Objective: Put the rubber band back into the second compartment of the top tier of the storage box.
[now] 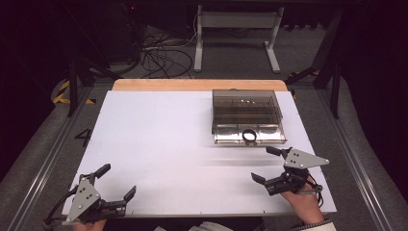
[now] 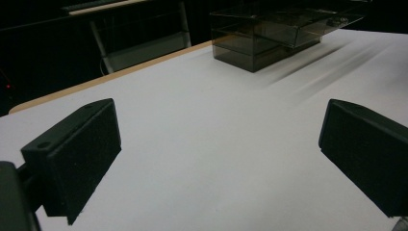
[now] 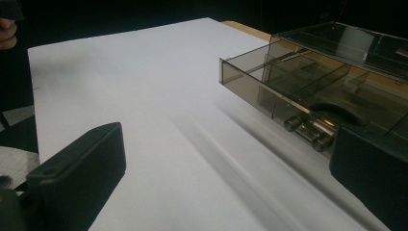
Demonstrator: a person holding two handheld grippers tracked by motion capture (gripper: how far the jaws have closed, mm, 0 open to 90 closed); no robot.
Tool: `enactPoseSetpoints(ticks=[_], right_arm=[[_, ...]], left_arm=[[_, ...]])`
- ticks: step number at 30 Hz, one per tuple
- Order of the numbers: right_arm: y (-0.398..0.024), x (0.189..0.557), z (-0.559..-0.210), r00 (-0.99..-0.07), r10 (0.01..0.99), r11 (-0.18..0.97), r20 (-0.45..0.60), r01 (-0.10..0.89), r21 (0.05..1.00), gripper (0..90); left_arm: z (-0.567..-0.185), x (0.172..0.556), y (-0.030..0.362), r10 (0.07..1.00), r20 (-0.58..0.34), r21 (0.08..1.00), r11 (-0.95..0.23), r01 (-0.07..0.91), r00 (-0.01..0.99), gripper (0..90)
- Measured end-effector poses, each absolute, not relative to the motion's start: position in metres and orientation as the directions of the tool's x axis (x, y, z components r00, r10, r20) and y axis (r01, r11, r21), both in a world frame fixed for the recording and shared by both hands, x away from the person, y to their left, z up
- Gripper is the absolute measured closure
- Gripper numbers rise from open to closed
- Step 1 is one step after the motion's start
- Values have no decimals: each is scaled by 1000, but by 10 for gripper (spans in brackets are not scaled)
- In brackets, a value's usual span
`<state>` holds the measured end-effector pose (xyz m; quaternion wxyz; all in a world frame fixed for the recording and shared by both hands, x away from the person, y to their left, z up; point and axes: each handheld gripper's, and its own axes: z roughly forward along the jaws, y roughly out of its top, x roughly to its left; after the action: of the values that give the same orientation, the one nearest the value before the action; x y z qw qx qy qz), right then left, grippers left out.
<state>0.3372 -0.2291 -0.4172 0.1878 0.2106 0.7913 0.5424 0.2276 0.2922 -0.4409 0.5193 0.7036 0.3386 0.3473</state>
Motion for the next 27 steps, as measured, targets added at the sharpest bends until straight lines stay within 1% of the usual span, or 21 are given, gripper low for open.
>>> enactPoseSetpoints(ticks=[13, 20, 27], right_arm=[[-229, 333, -439, -851, 524, 306, -41, 143, 941, 0], [-230, 332, -452, -841, 541, 332, -31, 179, 926, 0], [-233, 330, -463, -834, 552, 323, -2, 212, 922, 0]], left_arm=[[-443, 230, 292, 837, 140, 964, -237, 119, 530, 17], [-446, 233, 291, 833, 141, 962, -242, 123, 535, 15], [-449, 236, 289, 828, 135, 962, -240, 127, 545, 4]])
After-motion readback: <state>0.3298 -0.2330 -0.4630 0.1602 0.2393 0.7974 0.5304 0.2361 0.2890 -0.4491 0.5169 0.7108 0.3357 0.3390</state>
